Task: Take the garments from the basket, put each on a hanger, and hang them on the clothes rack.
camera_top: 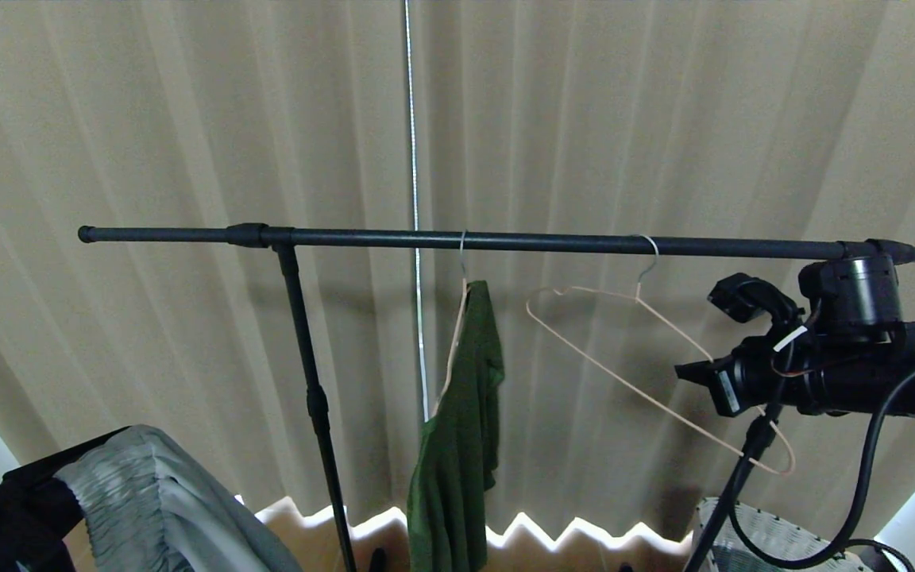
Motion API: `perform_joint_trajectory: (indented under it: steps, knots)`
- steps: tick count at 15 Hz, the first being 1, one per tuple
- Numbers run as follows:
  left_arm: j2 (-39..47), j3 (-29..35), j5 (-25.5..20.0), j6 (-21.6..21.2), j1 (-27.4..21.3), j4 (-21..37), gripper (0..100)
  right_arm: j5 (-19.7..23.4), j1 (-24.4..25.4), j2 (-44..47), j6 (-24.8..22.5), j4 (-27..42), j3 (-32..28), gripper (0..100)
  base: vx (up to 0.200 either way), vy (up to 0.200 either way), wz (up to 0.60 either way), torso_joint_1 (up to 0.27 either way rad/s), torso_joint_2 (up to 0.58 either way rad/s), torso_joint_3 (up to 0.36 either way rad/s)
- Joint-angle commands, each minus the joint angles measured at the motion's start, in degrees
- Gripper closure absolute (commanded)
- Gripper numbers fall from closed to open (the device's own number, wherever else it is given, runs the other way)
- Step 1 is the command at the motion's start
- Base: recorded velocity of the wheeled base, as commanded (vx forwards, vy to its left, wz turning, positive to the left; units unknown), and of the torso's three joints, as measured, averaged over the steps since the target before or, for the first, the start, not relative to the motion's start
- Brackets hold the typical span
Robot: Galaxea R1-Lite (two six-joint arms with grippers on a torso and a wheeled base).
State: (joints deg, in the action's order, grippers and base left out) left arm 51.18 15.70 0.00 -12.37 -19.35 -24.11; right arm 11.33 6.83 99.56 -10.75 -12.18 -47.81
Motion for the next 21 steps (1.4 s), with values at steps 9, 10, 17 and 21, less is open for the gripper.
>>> perform_joint_trajectory:
  steps: [9, 10, 17, 21]
  knots:
    - [-1.1, -0.2, 0.0, 0.0, 0.0, -0.1, 100, 0.1, -1.3, -12.0, 0.4, -0.7, 5.6, 100, 0.0, 0.0, 0.0, 0.0, 0.0, 0.0]
    - [-1.2, -0.2, 0.0, 0.0, 0.0, -0.1, 100, 0.1, -1.3, -12.2, 0.4, -0.7, 5.8, 100, 0.0, 0.0, 0.0, 0.0, 0.0, 0.0]
    - [-2.0, -0.7, 0.1, -0.1, 0.3, 0.0, 100, 0.1, -1.3, -20.5, 0.3, -0.7, 13.7, 100, -0.057, 0.0, 0.0, 0.001, 0.0, 0.001]
    - [-2.1, -0.7, 0.1, -0.2, 0.3, -0.1, 100, 0.1, -1.9, -21.5, 0.3, -0.7, 15.1, 100, -0.2, 0.0, 0.0, 0.002, 0.01, -0.001]
